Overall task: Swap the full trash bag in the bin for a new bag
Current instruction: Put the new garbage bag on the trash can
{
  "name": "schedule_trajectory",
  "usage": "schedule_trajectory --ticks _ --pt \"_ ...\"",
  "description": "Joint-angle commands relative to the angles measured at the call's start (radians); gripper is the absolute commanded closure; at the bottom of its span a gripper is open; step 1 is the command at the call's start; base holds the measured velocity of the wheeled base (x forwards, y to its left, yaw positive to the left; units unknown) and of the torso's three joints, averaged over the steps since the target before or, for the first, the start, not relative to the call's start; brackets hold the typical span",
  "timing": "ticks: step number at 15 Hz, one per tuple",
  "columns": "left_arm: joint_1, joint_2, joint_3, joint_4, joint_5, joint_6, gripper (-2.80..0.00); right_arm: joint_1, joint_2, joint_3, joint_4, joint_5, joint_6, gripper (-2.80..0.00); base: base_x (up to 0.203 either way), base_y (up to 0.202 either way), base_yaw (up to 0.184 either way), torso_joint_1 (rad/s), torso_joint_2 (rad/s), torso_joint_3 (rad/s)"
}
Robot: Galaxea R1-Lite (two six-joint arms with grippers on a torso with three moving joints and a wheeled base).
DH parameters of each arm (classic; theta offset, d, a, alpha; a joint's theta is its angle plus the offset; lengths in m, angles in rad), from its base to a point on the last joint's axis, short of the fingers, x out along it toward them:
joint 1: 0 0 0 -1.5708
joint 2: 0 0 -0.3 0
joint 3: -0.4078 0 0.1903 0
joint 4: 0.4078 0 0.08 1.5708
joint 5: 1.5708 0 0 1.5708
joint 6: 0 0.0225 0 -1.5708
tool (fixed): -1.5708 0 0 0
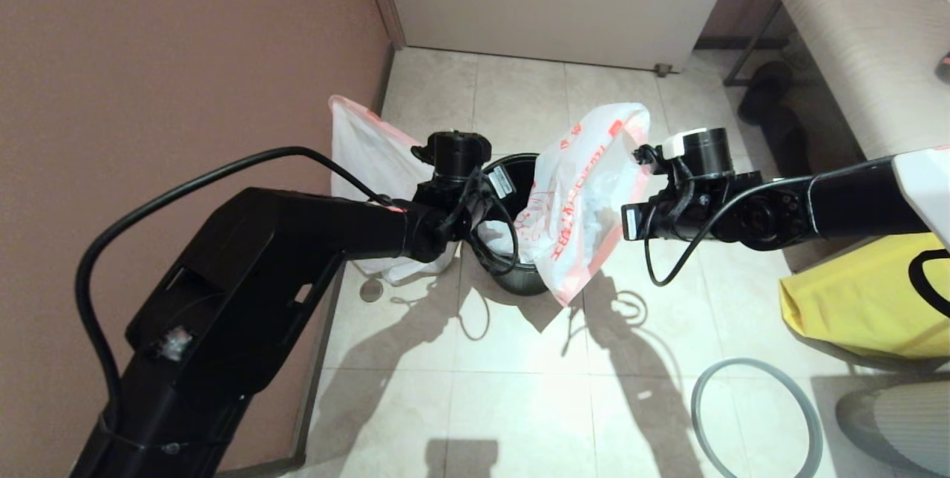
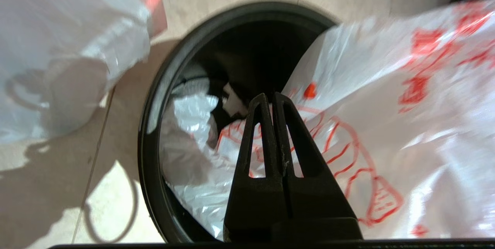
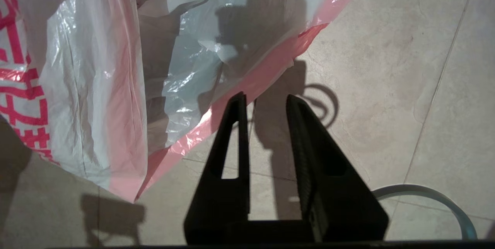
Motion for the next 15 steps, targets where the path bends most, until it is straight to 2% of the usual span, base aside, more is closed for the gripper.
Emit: schedule_trajectory --ticks 1,2,5,8,13,15 --pt "0.002 -0.055 0.003 0.001 0.004 -0.002 0.00 0.004 0.047 -0.009 -0.007 0.000 0.003 -2.80 0.000 0.000 0.000 0.000 0.00 0.000" --pt "0.002 -0.061 0.004 0.005 0.008 -0.002 0.00 0.009 0.065 -0.018 -0.010 -0.001 0.005 -2.80 0.000 0.000 0.000 0.000 0.00 0.000" --pt "0.014 -0.075 0.002 0.003 0.013 -0.002 0.00 0.020 0.135 -0.073 -0.030 -0.001 0.077 -2.80 0.000 0.000 0.000 0.000 0.00 0.000" --pt "0.017 -0.083 0.002 0.000 0.014 -0.002 0.00 0.035 0.177 -0.085 -0.101 -0.001 0.102 -2.80 0.000 0.000 0.000 0.000 0.00 0.000" --pt "0.018 -0.096 0.002 -0.001 0.026 -0.002 0.00 0.069 0.235 -0.174 -0.113 -0.001 0.283 -2.80 0.000 0.000 0.000 0.000 0.00 0.000" --pt "0.019 -0.098 0.002 -0.001 0.028 -0.002 0.00 0.075 0.269 -0.222 -0.103 -0.031 0.331 -2.80 0.000 0.000 0.000 0.000 0.00 0.000"
